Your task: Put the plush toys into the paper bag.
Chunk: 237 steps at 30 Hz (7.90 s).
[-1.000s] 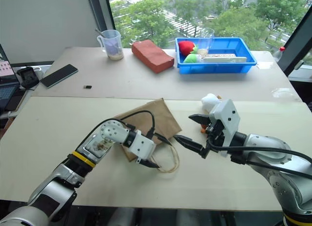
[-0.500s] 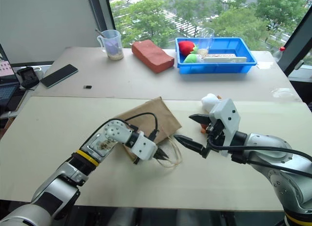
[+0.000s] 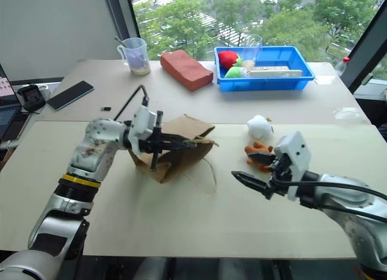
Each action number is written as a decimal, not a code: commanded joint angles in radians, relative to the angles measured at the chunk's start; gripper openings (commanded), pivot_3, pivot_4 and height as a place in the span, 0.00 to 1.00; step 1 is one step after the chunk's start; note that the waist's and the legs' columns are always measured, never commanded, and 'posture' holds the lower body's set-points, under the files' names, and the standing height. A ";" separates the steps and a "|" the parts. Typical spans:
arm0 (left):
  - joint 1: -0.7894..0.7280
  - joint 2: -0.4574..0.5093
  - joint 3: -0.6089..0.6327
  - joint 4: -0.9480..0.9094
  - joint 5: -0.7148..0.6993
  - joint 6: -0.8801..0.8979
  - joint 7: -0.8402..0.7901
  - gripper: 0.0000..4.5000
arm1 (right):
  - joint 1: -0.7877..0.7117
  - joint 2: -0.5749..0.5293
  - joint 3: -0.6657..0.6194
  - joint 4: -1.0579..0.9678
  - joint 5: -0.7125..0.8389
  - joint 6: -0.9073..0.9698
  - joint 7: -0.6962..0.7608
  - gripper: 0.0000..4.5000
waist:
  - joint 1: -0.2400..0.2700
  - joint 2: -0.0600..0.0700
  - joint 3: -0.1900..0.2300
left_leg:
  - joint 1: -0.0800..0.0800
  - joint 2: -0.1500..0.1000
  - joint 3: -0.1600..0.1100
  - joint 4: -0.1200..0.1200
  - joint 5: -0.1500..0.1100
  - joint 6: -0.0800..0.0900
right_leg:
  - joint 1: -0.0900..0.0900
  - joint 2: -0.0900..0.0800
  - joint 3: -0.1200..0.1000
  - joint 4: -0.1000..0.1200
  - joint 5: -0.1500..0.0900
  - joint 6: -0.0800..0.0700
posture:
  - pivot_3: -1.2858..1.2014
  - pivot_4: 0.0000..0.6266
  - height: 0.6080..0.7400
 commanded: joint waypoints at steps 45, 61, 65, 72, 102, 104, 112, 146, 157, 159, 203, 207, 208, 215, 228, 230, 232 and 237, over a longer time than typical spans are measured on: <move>-0.091 0.064 0.290 -0.164 0.172 0.031 0.674 0.00 | -0.517 0.756 0.537 0.968 -0.710 -0.299 -0.212 0.00 | -0.028 0.001 -0.001 | 0.006 0.000 -0.005 -0.001 0.002 -0.003 | -0.001 0.002 -0.001 0.012 0.000 0.000 | 0.52 0.24 1.00; 0.096 0.027 0.233 -0.317 0.213 -0.028 0.756 0.00 | -0.565 0.791 0.467 0.964 -0.669 -0.328 -0.124 0.00 | -0.027 0.002 -0.001 | 0.005 0.000 -0.006 -0.002 0.002 -0.004 | -0.002 0.002 -0.001 0.012 0.000 0.000 | 0.52 0.24 1.00; 0.120 0.029 0.205 -0.288 0.174 -0.050 0.664 0.00 | -0.532 0.746 0.461 0.776 -0.593 -0.267 -0.006 0.00 | -0.027 0.002 -0.001 | 0.003 0.000 -0.006 -0.002 0.002 -0.004 | -0.003 0.002 -0.001 0.012 0.000 0.000 | 0.52 0.24 1.00; 0.123 0.036 0.189 -0.212 0.149 -0.094 0.555 0.00 | -0.496 0.588 0.392 0.478 -0.453 -0.128 0.115 0.29 | -0.025 0.002 -0.001 | 0.003 0.000 -0.006 -0.003 0.002 -0.004 | -0.003 0.002 -0.001 0.011 0.000 0.000 | 0.52 0.24 1.00; 0.144 0.020 0.166 -0.211 0.133 -0.105 0.502 0.00 | -0.187 0.022 0.088 0.517 -0.483 -0.066 0.039 0.75 | 0.005 0.001 -0.001 | -0.001 0.000 -0.003 -0.002 0.001 -0.002 | -0.001 0.002 0.000 -0.001 0.000 0.000 | 0.52 0.24 1.00; 0.150 0.022 0.168 -0.218 0.133 -0.103 0.503 0.00 | -0.178 0.019 0.076 0.522 -0.479 -0.067 0.046 0.59 | 0.008 0.001 -0.001 | -0.001 0.000 -0.003 -0.002 0.001 -0.002 | -0.001 0.002 0.000 -0.002 0.000 0.000 | 0.52 0.24 1.00; 0.154 0.028 0.178 -0.232 0.123 -0.088 0.502 0.00 | -0.234 -0.005 0.010 0.419 -0.379 -0.005 0.108 0.04 | 0.005 0.001 -0.001 | -0.001 0.000 -0.003 -0.002 0.001 -0.002 | -0.001 0.002 0.000 -0.002 0.000 0.000 | 0.52 0.24 1.00; 0.123 -0.033 0.124 -0.317 0.066 -0.042 0.481 0.00 | -0.698 0.759 0.437 0.660 -0.414 -0.011 -0.180 0.99 | -0.031 0.002 -0.001 | -0.004 0.000 -0.009 -0.002 0.002 -0.004 | -0.008 0.004 -0.001 0.012 0.000 0.000 | 0.52 0.24 1.00; 0.129 0.005 0.152 -0.283 0.076 -0.052 0.471 0.00 | -0.564 0.515 0.332 0.356 -0.365 -0.009 -0.043 0.99 | -0.024 0.002 0.000 | -0.006 0.000 -0.009 -0.002 0.002 -0.004 | -0.008 0.004 -0.001 0.010 0.000 0.000 | 0.52 0.24 1.00; 0.133 0.016 0.158 -0.276 0.077 -0.055 0.471 0.00 | -0.529 0.425 0.271 0.287 -0.332 0.008 -0.003 0.99 | -0.021 0.002 0.000 | -0.006 0.000 -0.009 -0.002 0.002 -0.004 | -0.008 0.004 -0.002 0.010 0.000 0.000 | 0.52 0.24 1.00; 0.140 0.032 0.159 -0.270 0.077 -0.063 0.476 0.00 | -0.562 0.169 0.080 0.549 -0.308 0.043 0.110 0.00 | -0.028 0.004 0.001 | -0.006 0.000 -0.008 -0.002 0.002 -0.003 | -0.003 0.004 0.000 0.002 0.000 0.000 | 0.52 0.24 1.00; 0.122 0.025 0.155 -0.257 0.078 -0.071 0.472 0.00 | -0.547 0.158 0.053 0.371 -0.140 0.284 0.105 0.00 | -0.023 0.004 0.001 | -0.005 0.000 -0.008 -0.002 0.002 -0.003 | -0.003 0.004 0.000 0.000 0.000 0.000 | 0.52 0.24 1.00; 0.119 0.023 0.153 -0.253 0.079 -0.073 0.471 0.00 | -0.548 0.170 0.047 0.344 -0.105 0.326 0.095 0.00 | -0.022 0.004 0.001 | -0.005 0.000 -0.008 -0.001 0.002 -0.003 | -0.003 0.004 0.000 0.000 0.000 0.000 | 0.52 0.24 1.00; 0.108 0.003 0.135 -0.251 0.078 -0.079 0.465 0.00 | -0.602 0.309 0.069 0.285 0.016 0.453 -0.010 0.00 | -0.020 0.004 0.001 | -0.005 0.000 -0.008 -0.001 0.002 -0.003 | -0.003 0.004 0.000 0.001 0.000 0.000 | 0.52 0.24 1.00; 0.100 -0.026 0.115 -0.251 0.077 -0.087 0.454 0.00 | -0.721 0.558 0.231 0.533 -0.180 0.237 -0.155 0.00 | -0.026 0.004 0.001 | -0.004 0.000 -0.009 -0.001 0.002 -0.003 | -0.004 0.004 -0.001 0.009 0.000 0.000 | 0.52 0.24 1.00; 0.105 -0.026 0.114 -0.258 0.075 -0.085 0.454 0.00 | -0.734 0.588 0.223 0.564 -0.197 0.210 -0.173 0.00 | -0.027 0.004 0.000 | -0.005 0.000 -0.009 -0.001 0.002 -0.003 | -0.005 0.004 -0.001 0.009 0.000 0.000 | 0.52 0.24 1.00; 0.108 -0.025 0.115 -0.265 0.069 -0.080 0.451 0.00 | -0.743 0.619 0.216 0.614 -0.223 0.172 -0.200 0.00 | -0.026 0.004 0.000 | -0.005 0.000 -0.009 -0.001 0.002 -0.003 | -0.005 0.004 -0.001 0.010 0.000 0.000 | 0.52 0.24 1.00; 0.109 -0.024 0.117 -0.278 0.053 -0.065 0.439 0.00 | -0.741 0.663 0.242 0.712 -0.275 0.097 -0.196 0.00 | -0.027 0.004 0.000 | -0.005 0.000 -0.009 -0.001 0.002 -0.004 | -0.006 0.004 -0.001 0.010 0.000 0.000 | 0.52 0.24 1.00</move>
